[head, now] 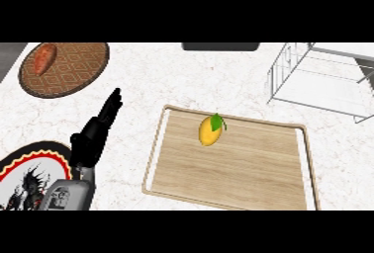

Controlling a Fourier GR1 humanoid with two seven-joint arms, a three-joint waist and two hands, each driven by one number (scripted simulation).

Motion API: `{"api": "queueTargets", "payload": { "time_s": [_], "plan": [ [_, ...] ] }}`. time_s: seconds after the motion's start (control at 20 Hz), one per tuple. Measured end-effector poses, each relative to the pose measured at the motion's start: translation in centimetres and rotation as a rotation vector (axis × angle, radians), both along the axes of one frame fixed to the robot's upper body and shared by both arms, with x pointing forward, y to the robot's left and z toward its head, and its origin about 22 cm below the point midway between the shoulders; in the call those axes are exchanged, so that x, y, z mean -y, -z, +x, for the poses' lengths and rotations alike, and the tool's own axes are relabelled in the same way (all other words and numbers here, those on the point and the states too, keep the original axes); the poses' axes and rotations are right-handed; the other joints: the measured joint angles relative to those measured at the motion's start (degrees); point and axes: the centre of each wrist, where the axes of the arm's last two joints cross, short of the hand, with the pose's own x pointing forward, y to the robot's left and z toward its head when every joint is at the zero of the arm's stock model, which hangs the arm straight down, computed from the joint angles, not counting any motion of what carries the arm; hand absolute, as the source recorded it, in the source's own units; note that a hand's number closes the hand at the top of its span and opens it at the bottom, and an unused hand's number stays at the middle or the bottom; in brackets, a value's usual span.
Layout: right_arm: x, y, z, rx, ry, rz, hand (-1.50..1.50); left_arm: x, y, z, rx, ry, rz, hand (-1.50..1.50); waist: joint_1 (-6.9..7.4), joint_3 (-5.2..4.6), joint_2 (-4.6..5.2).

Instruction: Pick the cupcake from the tray and place it in the tiered shelf

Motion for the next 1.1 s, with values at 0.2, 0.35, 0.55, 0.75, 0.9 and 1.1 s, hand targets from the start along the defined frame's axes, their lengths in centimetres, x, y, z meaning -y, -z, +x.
{"api": "queueTargets", "payload": {
  "time_s": [0.2,0.35,0.55,0.75,0.9,1.1],
  "plan": [
    [1.3,0.4,-0.1,-0.042,0.141,0.004,-1.50,0.2,0.3,0.4,-0.001,-0.005,0.003,0.00,-0.22,0.02,-0.03],
    [2.1,1.3,-0.5,-0.048,0.188,0.022,-1.50,0.5,0.4,0.3,-0.002,-0.008,0.002,0.00,-0.28,0.04,-0.08],
    [3.0,0.9,-1.6,-0.006,0.185,0.077,-1.50,0.2,0.6,0.4,-0.004,-0.011,0.000,0.00,-0.39,0.04,-0.15],
    [2.8,0.3,-2.5,0.048,0.131,0.147,-1.50,0.0,0.3,0.6,-0.008,-0.011,0.000,0.00,-0.39,0.04,-0.18],
    [2.4,-0.4,-2.5,0.068,0.085,0.183,-1.50,-0.2,0.5,0.3,-0.008,-0.011,-0.006,0.00,-0.21,0.06,-0.16],
    [2.9,-1.5,-3.1,0.088,0.036,0.215,-1.50,0.2,0.3,0.1,-0.005,-0.004,-0.002,0.00,-0.20,0.05,-0.16]
  ]
}}
